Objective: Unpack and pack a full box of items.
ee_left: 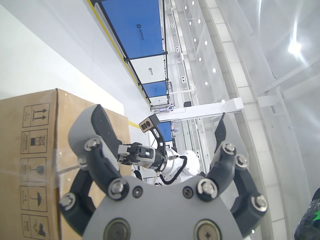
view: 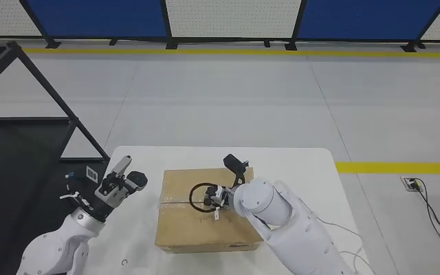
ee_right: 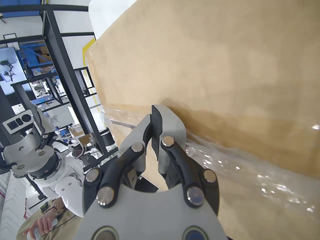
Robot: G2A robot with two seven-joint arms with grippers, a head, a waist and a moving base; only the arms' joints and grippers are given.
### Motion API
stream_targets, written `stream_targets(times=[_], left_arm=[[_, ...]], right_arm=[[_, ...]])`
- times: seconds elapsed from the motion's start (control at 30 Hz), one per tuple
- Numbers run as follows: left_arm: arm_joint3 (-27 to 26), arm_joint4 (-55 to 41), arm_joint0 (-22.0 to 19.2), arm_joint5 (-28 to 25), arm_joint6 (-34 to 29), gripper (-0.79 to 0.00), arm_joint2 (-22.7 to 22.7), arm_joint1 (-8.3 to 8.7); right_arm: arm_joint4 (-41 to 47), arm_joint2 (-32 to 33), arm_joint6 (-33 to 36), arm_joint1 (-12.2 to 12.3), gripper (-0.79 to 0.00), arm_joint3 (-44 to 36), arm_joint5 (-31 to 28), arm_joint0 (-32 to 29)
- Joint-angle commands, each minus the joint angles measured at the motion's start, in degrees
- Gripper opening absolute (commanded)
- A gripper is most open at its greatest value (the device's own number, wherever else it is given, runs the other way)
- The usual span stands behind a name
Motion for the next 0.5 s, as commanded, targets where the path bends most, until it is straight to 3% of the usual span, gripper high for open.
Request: stream_targets(times=[0.0,0.47], left_arm=[[0.06,-0.03,-0.02,-0.07,-0.06,0.0,0.08,0.0],[-0.55,1.1,-1.13,0.48,-0.34,0.0,0.98,0.04]], right_arm=[[-0.97,2.09,0.12,0.79,-0.785,-2.45,0.78,-1.97],[-6.8,12.27,5.14,5.08,-0.785,-11.23,3.13,-10.5]])
